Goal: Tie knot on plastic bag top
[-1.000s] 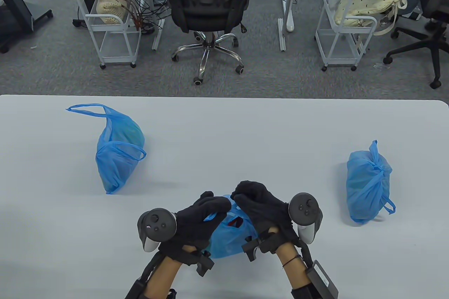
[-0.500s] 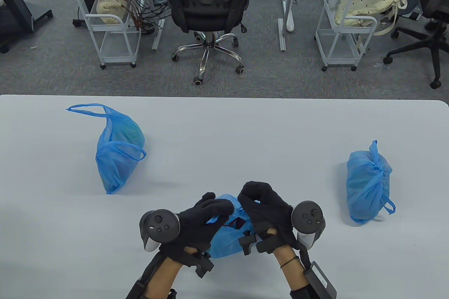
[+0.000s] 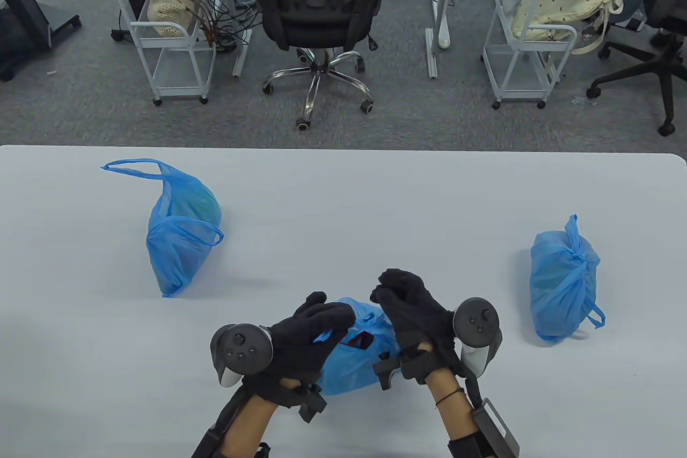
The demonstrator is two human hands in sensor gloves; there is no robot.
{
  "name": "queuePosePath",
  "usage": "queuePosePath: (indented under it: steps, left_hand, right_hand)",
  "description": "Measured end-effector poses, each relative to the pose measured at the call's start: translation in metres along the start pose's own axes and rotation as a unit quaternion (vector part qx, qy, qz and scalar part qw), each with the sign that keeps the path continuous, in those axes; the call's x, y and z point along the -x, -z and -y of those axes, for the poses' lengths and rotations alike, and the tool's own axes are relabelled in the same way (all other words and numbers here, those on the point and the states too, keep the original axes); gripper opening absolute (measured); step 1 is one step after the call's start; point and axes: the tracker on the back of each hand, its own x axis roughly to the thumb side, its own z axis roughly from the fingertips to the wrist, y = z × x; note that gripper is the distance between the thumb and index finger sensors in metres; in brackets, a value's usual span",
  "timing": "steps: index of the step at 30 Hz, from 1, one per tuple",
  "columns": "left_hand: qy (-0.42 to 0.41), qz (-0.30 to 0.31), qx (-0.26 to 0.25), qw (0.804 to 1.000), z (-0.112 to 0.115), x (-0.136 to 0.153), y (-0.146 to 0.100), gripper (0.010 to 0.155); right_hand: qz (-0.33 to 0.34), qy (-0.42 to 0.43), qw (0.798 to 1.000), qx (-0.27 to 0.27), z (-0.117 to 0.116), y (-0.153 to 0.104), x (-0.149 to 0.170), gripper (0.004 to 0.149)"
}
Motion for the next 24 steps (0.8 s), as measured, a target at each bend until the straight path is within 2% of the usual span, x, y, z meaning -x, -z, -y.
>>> queuePosePath:
  steps: [4,11,18,21,24]
  left_hand:
    - [0.022,0.005,-0.013,1.000,0.000,-0.002,-0.001,0.035]
    - [0.090,0.019,-0.054,0.994,0.000,-0.008,-0.005,0.035]
    - [0.105,0.027,-0.046,0.993,0.003,-0.011,-0.005,0.035]
    - [0.109,0.029,-0.042,0.993,0.004,-0.012,-0.004,0.035]
    - [0.100,0.030,-0.043,0.994,0.004,-0.011,-0.004,0.035]
  right_hand:
    - [-0.030,-0.002,0.995,-0.095,-0.008,0.002,0.003,0.056]
    - [-0.037,-0.002,0.978,-0.204,-0.016,0.005,0.004,0.062]
    - [-0.022,-0.021,0.972,-0.234,-0.021,0.006,0.000,0.064]
    - [-0.005,-0.030,0.974,-0.226,-0.021,0.006,-0.003,0.060]
    - [0.008,-0.029,0.981,-0.191,-0.019,0.006,-0.005,0.051]
